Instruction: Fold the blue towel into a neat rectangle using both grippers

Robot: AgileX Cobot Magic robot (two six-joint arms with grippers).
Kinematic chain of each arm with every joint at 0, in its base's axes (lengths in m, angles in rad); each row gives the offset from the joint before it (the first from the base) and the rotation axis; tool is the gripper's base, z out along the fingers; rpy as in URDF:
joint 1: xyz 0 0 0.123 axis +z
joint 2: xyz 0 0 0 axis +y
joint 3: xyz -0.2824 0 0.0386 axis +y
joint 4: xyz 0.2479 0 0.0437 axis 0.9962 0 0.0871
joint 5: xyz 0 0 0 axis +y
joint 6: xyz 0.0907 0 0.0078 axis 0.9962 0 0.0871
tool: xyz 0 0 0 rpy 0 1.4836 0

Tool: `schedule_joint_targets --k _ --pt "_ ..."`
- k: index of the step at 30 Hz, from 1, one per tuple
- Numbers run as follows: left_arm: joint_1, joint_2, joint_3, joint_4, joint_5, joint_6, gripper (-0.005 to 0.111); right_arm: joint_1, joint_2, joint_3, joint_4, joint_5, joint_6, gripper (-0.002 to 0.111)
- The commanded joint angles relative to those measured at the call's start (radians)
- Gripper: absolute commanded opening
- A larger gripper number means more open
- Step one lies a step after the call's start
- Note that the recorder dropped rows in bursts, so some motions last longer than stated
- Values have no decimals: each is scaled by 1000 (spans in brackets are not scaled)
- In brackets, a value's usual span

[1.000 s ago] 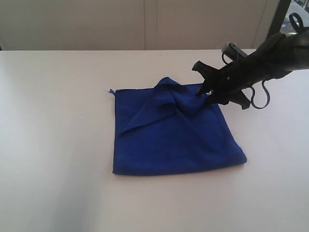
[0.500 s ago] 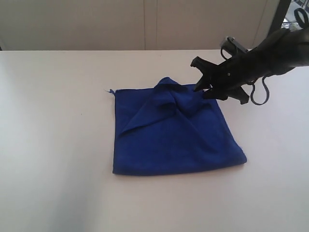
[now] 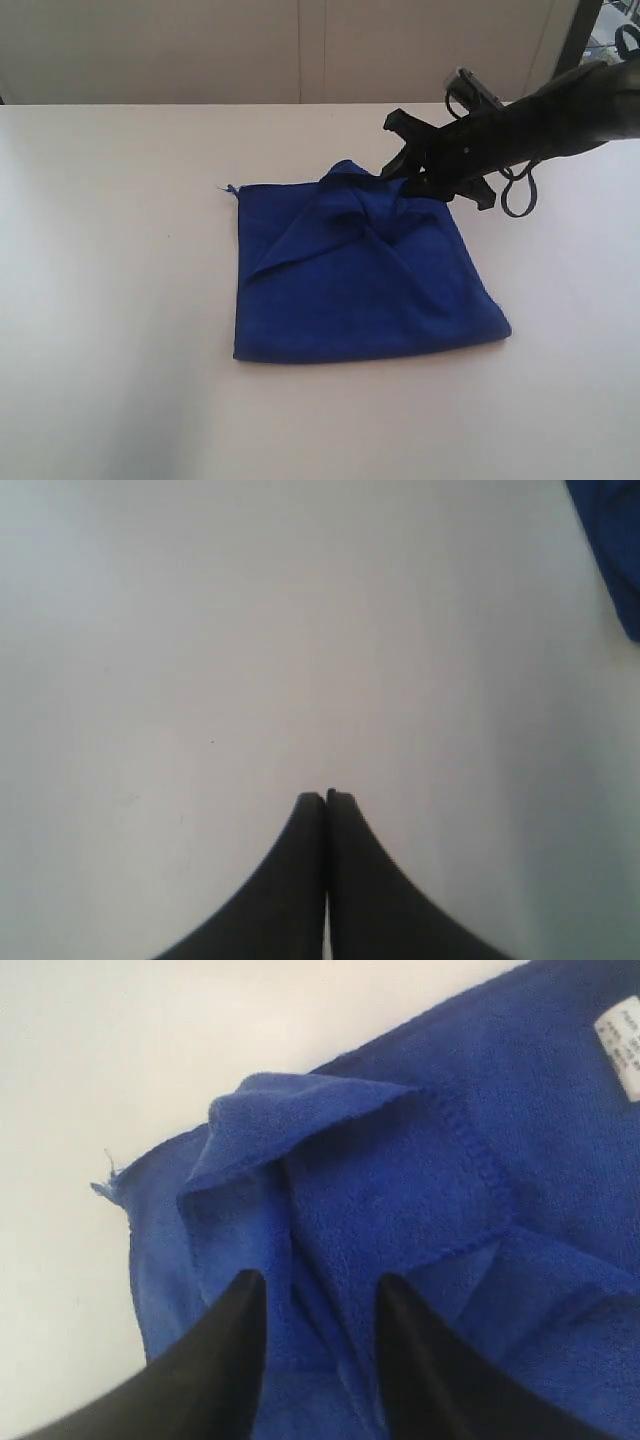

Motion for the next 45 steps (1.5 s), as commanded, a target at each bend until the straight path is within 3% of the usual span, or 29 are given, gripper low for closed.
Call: schedule_joint_targets --k 1,20,22,26,29,35,45 --pt "2 -6 5 -9 3 3 0 0 22 3 4 -9 -14 36" --pt "2 -6 5 -9 3 3 0 0 35 3 2 -50 -12 36" --pt "2 -6 5 -9 3 3 0 0 35 3 2 -56 -12 30" --pt "2 -6 5 -9 3 3 0 0 35 3 -1 -59 -12 8" --pt "2 -6 5 -9 3 3 0 0 35 3 -1 -61 -12 0" --pt "2 -6 5 -9 3 3 0 -3 29 3 -6 -60 -12 0" --pt "2 -6 5 -9 3 3 0 -4 -100 3 -451 58 185 0"
